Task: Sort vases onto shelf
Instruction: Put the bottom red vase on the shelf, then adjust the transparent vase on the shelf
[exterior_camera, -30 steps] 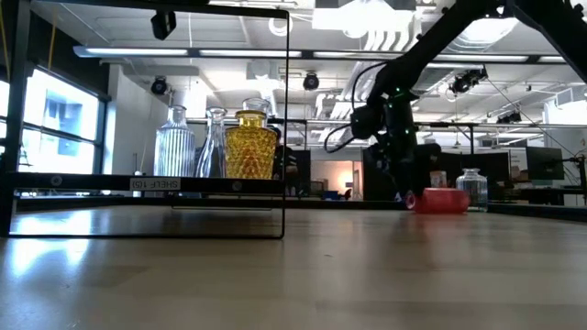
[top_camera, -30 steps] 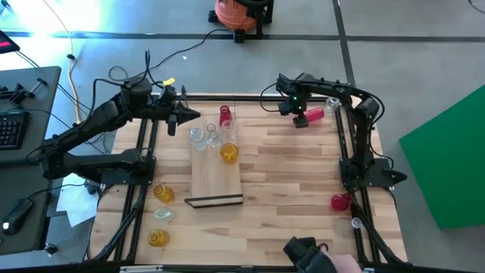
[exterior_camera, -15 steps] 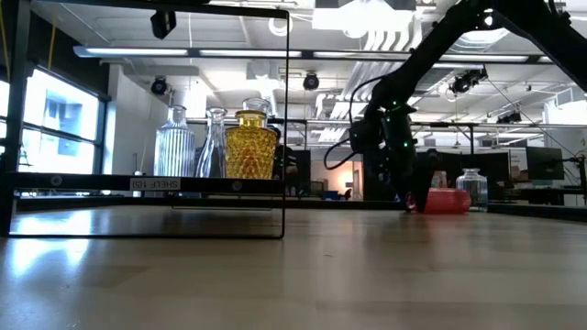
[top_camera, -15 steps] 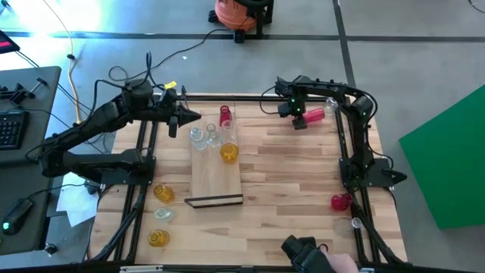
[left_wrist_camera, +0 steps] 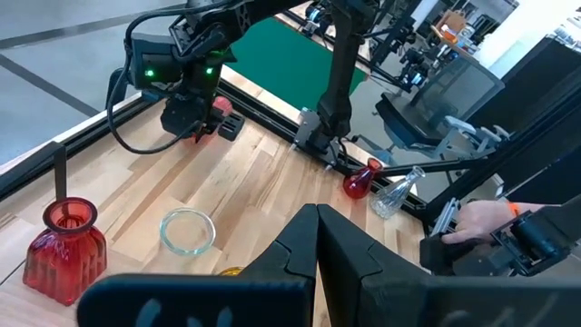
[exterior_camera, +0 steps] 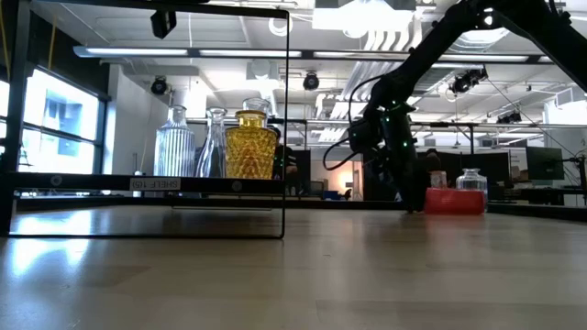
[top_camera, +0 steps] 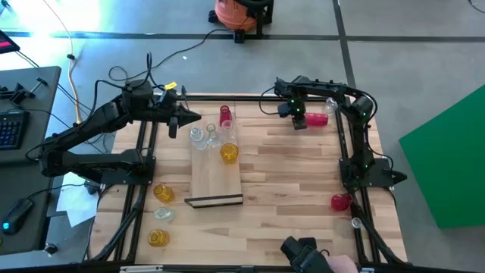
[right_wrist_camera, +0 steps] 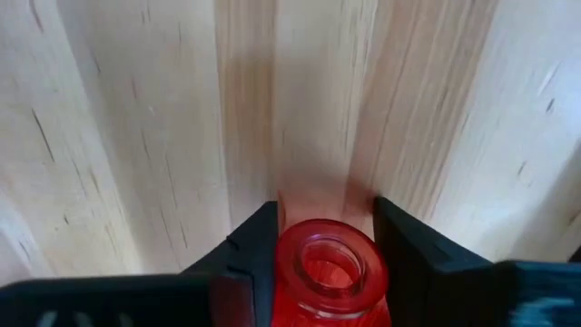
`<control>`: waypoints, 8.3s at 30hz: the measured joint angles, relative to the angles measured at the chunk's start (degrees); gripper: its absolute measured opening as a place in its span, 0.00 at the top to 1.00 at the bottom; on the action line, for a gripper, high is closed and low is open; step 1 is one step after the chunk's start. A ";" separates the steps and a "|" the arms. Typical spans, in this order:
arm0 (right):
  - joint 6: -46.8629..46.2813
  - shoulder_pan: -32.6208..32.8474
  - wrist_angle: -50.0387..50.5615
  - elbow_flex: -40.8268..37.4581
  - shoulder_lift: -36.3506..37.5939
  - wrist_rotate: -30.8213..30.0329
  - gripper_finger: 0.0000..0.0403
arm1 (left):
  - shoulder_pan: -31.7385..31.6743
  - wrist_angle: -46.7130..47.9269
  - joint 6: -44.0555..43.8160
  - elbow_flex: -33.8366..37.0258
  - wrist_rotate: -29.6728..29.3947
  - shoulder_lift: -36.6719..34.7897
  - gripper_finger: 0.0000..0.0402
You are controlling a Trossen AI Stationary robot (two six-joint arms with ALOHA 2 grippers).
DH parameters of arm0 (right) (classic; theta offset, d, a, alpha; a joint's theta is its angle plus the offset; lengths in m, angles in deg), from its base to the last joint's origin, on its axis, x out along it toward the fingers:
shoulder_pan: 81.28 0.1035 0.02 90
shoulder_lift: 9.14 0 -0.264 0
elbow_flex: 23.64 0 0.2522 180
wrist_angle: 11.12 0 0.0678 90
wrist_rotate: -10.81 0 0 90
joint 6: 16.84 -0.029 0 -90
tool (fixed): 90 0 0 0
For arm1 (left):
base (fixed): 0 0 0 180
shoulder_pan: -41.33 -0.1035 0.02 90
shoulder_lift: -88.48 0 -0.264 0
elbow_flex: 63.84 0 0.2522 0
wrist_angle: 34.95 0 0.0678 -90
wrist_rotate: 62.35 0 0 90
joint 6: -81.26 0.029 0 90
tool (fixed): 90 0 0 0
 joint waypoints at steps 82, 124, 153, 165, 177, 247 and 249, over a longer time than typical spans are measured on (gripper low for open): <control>-35.15 20.93 -33.76 24.65 -0.08 13.42 0.71 | -0.02 -0.02 1.51 0.00 -0.05 -0.02 1.00; -35.55 22.03 -44.77 24.22 -2.69 13.22 0.71 | -0.04 -0.09 -0.16 0.00 -3.15 -0.11 1.00; -35.94 22.31 -46.22 24.27 -4.94 13.30 0.68 | -0.02 -0.31 -2.12 0.00 -3.98 -0.11 1.00; -35.96 22.53 -46.76 24.22 -4.37 13.32 0.68 | -0.02 -1.07 -2.12 0.00 -3.96 -0.11 1.00; -35.25 21.92 -47.58 24.22 -2.69 12.24 0.68 | -0.02 -1.42 -2.05 0.01 -3.96 -0.11 1.00; -37.62 22.16 -5.55 24.23 7.48 11.07 0.99 | 1.77 -2.74 -4.61 0.02 -10.12 -0.70 1.00; -37.62 22.16 -6.65 24.23 7.48 12.49 0.99 | 1.77 -2.80 -5.12 0.02 -10.12 -0.70 1.00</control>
